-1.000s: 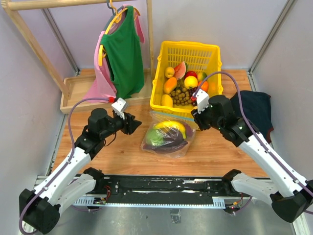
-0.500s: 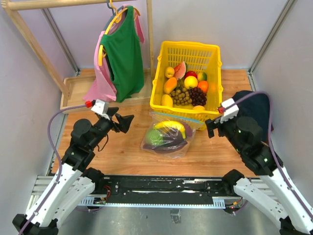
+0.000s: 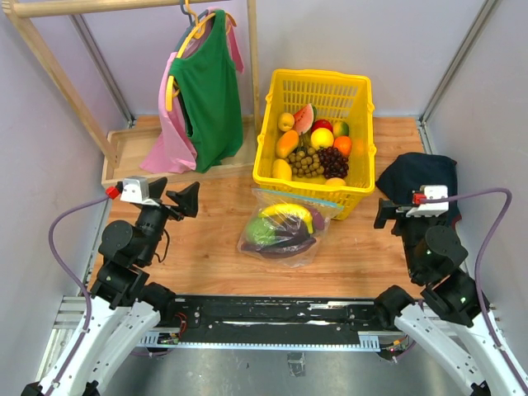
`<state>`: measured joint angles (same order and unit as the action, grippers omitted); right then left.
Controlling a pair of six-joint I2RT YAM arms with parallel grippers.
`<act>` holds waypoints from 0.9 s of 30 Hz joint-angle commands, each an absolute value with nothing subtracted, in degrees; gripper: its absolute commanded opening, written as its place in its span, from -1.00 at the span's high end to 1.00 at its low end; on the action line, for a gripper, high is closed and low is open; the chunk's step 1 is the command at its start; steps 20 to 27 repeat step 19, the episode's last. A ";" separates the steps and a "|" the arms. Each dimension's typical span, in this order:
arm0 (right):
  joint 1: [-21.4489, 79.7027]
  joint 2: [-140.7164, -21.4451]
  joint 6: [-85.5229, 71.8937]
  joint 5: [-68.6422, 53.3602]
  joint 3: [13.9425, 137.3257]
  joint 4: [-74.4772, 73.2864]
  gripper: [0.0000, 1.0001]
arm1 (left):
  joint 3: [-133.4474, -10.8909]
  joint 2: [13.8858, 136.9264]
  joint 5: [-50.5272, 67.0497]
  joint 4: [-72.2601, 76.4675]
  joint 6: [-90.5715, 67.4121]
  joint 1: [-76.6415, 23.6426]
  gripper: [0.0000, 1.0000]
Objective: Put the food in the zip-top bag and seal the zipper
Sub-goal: Reset both arms
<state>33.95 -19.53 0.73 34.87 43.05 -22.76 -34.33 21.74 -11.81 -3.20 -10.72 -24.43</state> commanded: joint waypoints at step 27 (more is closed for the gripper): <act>31.96 -13.25 -1.66 34.25 42.66 -20.81 -0.96 | -34.68 23.28 -20.58 -3.71 -9.58 -23.91 -0.99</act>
